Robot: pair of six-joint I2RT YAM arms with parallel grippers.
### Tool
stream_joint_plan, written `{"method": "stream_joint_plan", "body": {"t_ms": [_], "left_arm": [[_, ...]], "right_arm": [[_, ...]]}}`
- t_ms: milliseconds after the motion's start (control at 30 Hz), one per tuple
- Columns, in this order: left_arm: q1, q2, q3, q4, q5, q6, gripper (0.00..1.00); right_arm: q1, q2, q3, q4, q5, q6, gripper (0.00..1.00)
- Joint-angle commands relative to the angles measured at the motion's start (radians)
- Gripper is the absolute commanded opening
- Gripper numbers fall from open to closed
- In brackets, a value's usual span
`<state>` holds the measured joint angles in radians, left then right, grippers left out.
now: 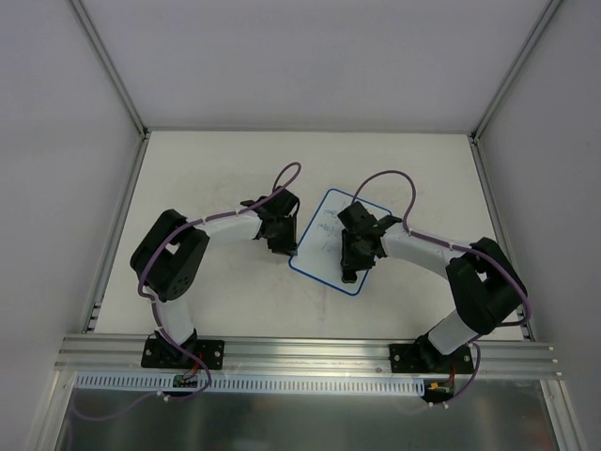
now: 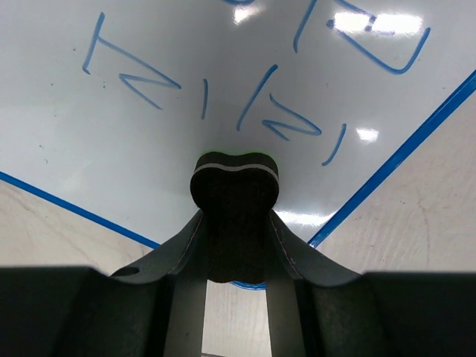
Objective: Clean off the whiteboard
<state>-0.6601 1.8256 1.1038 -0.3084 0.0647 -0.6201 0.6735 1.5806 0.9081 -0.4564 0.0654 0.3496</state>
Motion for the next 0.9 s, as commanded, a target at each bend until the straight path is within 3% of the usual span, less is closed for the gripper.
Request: {"method": "stream_joint_plan", "body": {"t_ms": [0, 167, 367, 600, 867], "left_arm": [[-0.004, 0.037, -0.065, -0.155, -0.068, 0.014, 0.25], [-0.006, 0.069, -0.061, -0.155, -0.068, 0.023, 0.27], [-0.006, 0.089, -0.087, -0.156, -0.091, 0.026, 0.00], [-0.006, 0.089, -0.110, -0.156, -0.100, 0.028, 0.00], [-0.004, 0.087, -0.125, -0.156, -0.112, 0.023, 0.00]], "right_arm": [[0.014, 0.016, 0.046, -0.051, -0.029, -0.030, 0.00], [0.052, 0.079, 0.141, -0.041, 0.013, -0.133, 0.00], [0.089, 0.220, 0.294, -0.027, 0.033, -0.193, 0.00], [0.098, 0.340, 0.399, -0.056, 0.031, -0.193, 0.00], [0.026, 0.366, 0.453, -0.218, 0.174, -0.190, 0.00]]}}
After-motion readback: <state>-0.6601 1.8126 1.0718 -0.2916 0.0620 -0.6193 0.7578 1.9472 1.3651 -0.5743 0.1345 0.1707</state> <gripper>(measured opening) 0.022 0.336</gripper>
